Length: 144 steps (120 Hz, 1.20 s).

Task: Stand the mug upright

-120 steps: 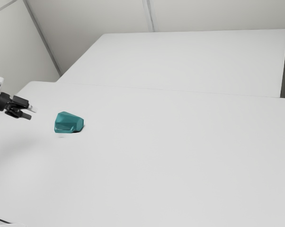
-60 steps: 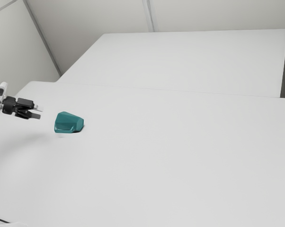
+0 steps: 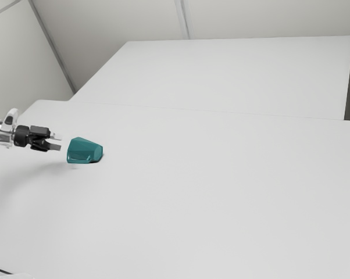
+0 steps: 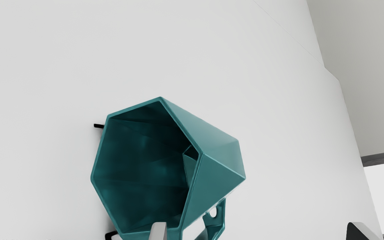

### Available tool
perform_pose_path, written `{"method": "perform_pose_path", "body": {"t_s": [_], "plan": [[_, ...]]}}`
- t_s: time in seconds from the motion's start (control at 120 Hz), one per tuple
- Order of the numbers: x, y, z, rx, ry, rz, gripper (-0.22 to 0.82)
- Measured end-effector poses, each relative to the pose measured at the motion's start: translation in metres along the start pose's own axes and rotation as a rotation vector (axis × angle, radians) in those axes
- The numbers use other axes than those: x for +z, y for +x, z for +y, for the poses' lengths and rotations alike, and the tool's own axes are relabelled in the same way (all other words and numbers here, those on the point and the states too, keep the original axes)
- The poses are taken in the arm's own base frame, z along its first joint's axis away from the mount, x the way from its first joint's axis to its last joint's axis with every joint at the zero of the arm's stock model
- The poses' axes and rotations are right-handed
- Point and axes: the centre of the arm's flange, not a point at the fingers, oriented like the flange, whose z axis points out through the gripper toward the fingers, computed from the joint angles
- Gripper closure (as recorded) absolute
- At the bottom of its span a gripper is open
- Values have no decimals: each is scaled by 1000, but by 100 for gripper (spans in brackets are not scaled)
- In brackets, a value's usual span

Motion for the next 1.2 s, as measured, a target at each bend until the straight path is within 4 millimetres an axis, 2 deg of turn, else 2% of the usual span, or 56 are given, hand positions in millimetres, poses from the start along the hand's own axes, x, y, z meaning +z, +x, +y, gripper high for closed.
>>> {"method": "perform_pose_path", "body": {"t_s": [0.142,0.267,0.425,0.667,1.017,1.125,1.2], "plan": [[8,3,-10,-10,-4,-10,2],[7,13,-9,4,4,-12,2],[18,18,-12,3,-2,-26,2],[37,28,-5,16,-18,-46,2],[59,28,-2,11,-43,-68,2],[63,27,-2,7,-48,-73,7],[63,27,-2,5,-49,-73,16]]}}
